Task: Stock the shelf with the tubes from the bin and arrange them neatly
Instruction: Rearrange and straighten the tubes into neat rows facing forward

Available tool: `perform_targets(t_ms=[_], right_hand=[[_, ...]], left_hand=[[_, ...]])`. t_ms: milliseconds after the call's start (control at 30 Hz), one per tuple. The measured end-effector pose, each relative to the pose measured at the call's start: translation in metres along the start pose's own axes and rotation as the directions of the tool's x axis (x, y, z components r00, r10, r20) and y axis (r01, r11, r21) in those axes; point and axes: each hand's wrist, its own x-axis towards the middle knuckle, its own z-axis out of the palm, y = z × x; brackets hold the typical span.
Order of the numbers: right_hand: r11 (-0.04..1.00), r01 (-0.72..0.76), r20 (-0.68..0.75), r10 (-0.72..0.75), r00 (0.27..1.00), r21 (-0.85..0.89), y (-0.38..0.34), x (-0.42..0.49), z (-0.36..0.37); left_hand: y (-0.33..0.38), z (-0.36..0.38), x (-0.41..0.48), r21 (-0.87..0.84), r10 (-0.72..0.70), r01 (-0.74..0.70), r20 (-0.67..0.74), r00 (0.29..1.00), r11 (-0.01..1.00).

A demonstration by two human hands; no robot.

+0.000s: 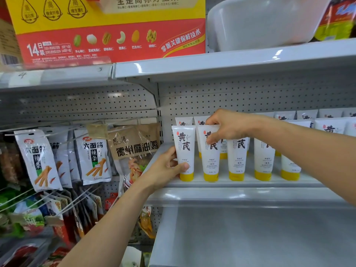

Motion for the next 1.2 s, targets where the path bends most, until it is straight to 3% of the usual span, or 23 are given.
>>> perform_targets(t_ms=[167, 400, 1200], right_hand=[[0.999, -0.021, 0.003, 0.021, 1.000, -0.028, 0.008, -0.007, -0.018], [0.975, -0.110, 0.103, 0.132, 0.986, -0.194, 0.035, -0.022, -0.030], [0.978, -0.128, 0.075, 0.141, 0.987, -0.164, 0.032, -0.024, -0.027]], left_hand=[[-0.004, 0.003, -0.002, -0.009, -0.014, 0.014, -0.041, 0.999, 1.000], [-0.004, 0.007, 0.000, -0.009, -0.029, 0.028, -0.058, 0.998, 1.000], [0.004, 0.010, -0.007, 0.062, -0.052, 0.058, -0.096, 0.994, 0.996]])
